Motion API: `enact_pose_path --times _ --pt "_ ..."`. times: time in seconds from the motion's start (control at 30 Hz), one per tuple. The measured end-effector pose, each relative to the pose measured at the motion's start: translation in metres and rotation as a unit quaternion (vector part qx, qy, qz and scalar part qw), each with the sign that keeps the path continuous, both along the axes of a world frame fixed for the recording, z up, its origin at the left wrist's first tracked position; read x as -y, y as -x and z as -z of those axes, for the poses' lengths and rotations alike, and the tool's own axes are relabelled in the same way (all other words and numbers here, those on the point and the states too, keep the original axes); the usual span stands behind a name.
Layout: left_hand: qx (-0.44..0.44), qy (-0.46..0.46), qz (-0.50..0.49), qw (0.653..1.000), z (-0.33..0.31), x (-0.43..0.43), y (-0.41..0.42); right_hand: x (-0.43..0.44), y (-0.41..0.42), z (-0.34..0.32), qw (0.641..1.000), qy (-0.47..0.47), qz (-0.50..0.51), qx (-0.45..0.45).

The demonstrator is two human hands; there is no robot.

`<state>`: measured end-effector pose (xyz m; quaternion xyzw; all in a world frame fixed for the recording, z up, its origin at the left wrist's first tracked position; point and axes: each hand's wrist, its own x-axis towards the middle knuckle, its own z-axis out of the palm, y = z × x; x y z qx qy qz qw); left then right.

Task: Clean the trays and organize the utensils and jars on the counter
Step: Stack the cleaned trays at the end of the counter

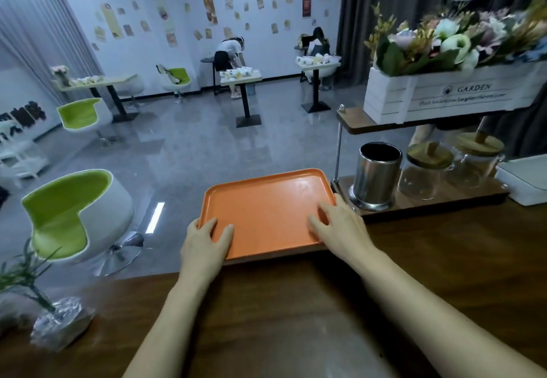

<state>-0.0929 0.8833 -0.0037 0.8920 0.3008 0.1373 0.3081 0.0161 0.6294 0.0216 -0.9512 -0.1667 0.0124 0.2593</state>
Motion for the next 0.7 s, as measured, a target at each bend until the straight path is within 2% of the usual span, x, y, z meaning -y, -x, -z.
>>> enact_pose_path --times 0.27,0.43,0.57,0.7 --pt "-0.022 0.012 0.010 1.000 0.017 -0.012 -0.035 -0.017 -0.034 0.025 0.999 0.024 0.022 -0.032" --pt "-0.025 -0.006 0.007 1.000 0.019 -0.013 -0.039 -0.019 -0.036 0.037 0.998 0.061 0.020 -0.004" --pt "-0.030 -0.004 0.006 1.000 0.023 -0.006 -0.035 -0.018 -0.038 0.032 0.989 0.143 -0.003 0.037" --pt "-0.032 -0.004 0.004 0.999 0.023 -0.002 -0.031 -0.018 -0.040 0.027 0.980 0.194 -0.012 0.036"
